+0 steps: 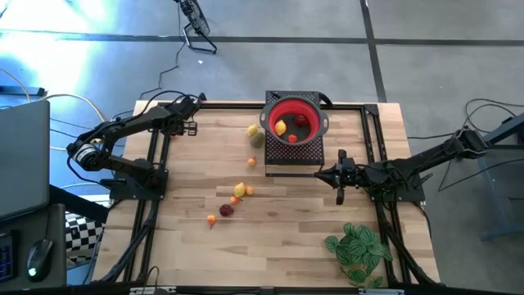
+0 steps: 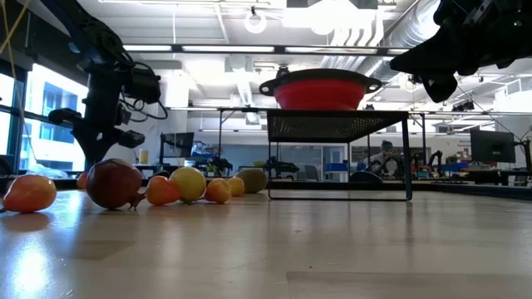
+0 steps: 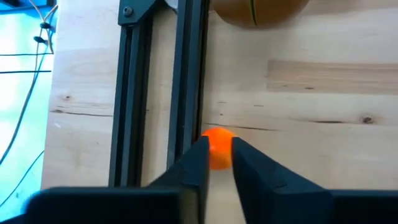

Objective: Pick & Place Fruit
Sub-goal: Put the orange pear into the red strainer bowl on the shelf

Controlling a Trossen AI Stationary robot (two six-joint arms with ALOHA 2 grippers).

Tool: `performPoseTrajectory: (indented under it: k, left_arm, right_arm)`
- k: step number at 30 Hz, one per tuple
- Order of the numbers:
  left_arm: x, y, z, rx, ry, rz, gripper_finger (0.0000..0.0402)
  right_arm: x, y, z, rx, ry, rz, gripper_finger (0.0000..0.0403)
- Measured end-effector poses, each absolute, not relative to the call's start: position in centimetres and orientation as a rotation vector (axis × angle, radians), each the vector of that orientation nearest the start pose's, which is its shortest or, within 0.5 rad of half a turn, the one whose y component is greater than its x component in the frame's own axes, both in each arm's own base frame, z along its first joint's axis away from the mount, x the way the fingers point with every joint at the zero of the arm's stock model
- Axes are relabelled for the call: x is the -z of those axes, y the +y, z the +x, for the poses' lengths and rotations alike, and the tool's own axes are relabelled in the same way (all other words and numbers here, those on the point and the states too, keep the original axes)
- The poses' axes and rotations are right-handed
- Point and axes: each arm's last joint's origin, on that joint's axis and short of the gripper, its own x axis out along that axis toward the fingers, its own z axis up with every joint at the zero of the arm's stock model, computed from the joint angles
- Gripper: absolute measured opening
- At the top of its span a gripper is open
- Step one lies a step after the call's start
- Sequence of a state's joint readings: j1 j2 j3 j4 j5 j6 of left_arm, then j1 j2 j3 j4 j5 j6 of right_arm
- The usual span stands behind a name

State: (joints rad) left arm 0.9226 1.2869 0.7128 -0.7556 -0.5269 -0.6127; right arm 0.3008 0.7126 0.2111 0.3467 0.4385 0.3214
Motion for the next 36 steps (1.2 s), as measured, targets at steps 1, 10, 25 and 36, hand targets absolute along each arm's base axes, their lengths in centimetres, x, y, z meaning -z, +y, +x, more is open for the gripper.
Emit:
performPoseTrajectory:
  k: [1,10,25,36]
  left_arm:
    - [-18.4,17.3,11.3,-1.622,1.009,-0.704,0.0079]
    - [-18.3,16.9,11.0,-1.563,1.115,-0.68,0.0144]
    - [-17.1,16.9,10.9,-1.616,1.056,-0.627,0.0145]
    - [-17.0,16.9,10.9,-1.598,1.057,-0.645,0.0118]
  right_arm:
    - [-19.6,3.5,15.3,0.159,0.121,0.264,0.0002]
    - [-19.6,3.5,15.3,0.159,0.121,0.264,0.0002]
    - [-19.6,3.5,15.3,0.16,0.119,0.28,0.0002]
    - [-19.6,3.5,15.3,0.161,0.12,0.28,0.0002]
